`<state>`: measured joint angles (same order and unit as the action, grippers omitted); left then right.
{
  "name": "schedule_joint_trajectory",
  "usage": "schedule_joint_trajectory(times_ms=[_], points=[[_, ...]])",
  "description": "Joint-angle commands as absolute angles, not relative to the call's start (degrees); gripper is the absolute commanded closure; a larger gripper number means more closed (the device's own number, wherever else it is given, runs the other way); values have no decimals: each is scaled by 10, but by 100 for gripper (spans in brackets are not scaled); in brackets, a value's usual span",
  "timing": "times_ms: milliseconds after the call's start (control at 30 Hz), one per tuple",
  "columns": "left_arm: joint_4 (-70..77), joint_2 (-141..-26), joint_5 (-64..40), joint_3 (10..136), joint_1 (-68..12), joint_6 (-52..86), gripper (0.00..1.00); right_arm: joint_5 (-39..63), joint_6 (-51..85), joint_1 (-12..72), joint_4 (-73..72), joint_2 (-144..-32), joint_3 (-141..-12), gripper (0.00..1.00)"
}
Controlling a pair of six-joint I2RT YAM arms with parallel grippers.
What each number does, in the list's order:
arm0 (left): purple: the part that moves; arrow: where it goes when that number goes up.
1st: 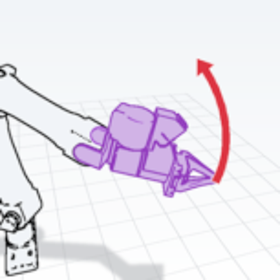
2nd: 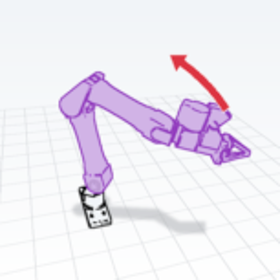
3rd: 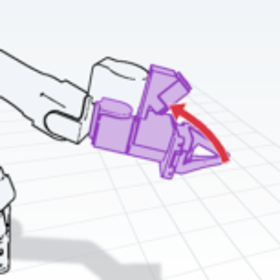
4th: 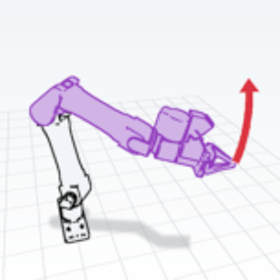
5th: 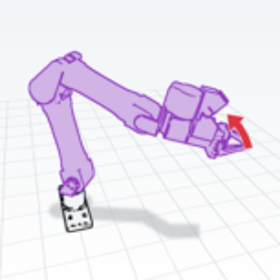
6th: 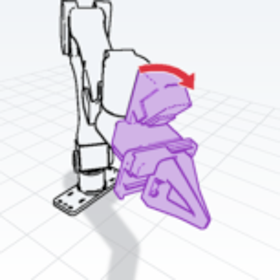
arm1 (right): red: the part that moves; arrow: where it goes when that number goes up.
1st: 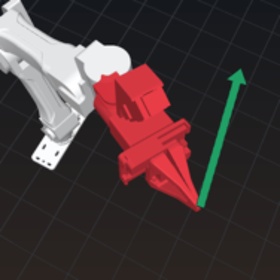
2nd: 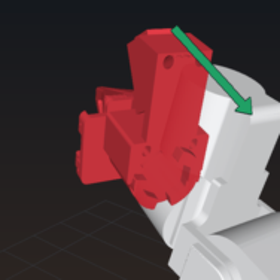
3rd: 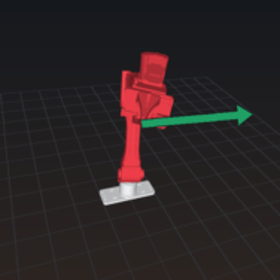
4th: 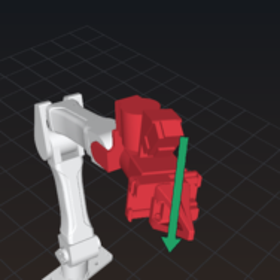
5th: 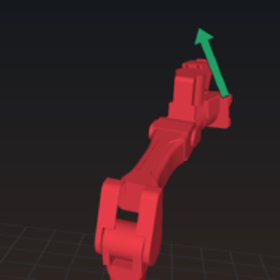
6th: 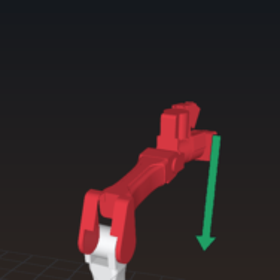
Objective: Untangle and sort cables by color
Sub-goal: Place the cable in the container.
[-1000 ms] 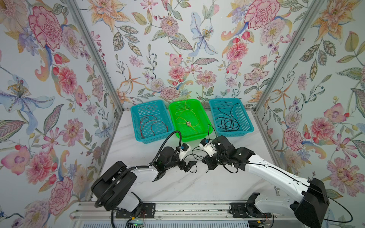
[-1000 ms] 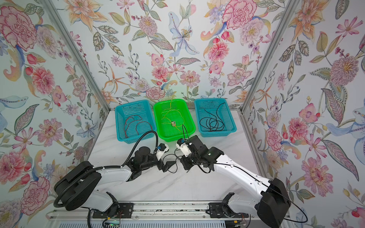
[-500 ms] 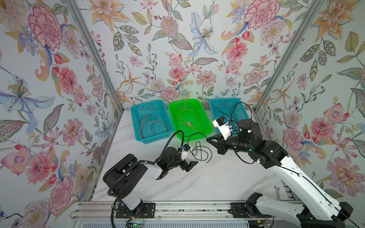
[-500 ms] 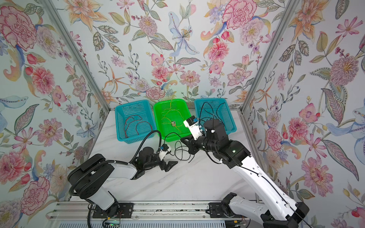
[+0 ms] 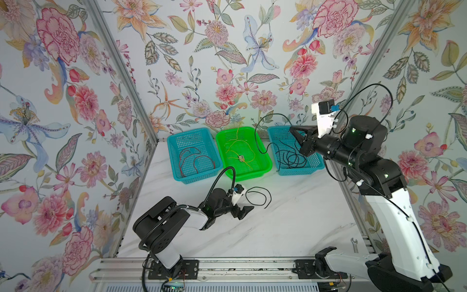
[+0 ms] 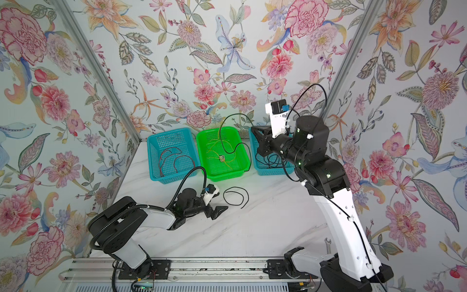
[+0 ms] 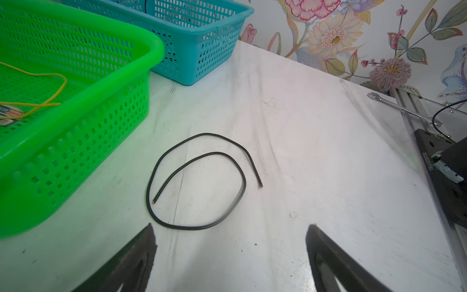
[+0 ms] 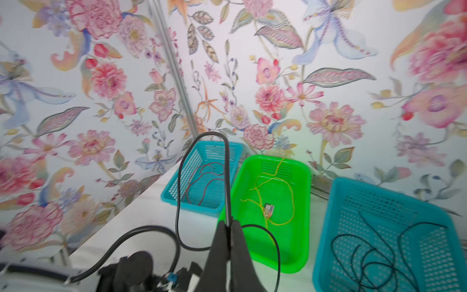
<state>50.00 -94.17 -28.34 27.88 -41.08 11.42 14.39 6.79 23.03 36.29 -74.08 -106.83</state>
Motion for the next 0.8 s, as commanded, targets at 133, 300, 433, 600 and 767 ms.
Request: schedule_joint_trajectory(times_ms=[133, 300, 433, 600, 767], points=[[468, -852, -278, 256, -417, 108, 6, 91, 77, 108, 377, -897, -1188, 100], [431, -796, -266, 244, -417, 100, 2, 49, 89, 69, 377, -1010, -1243, 100], [392, -749, -252, 239, -417, 89, 1, -7, 87, 64, 380, -1083, -1255, 100], [348, -693, -233, 236, -417, 76, 1, -62, 83, 64, 385, -1124, -1209, 100], [318, -657, -219, 234, -416, 67, 1, -102, 73, 66, 384, -1142, -1149, 94]])
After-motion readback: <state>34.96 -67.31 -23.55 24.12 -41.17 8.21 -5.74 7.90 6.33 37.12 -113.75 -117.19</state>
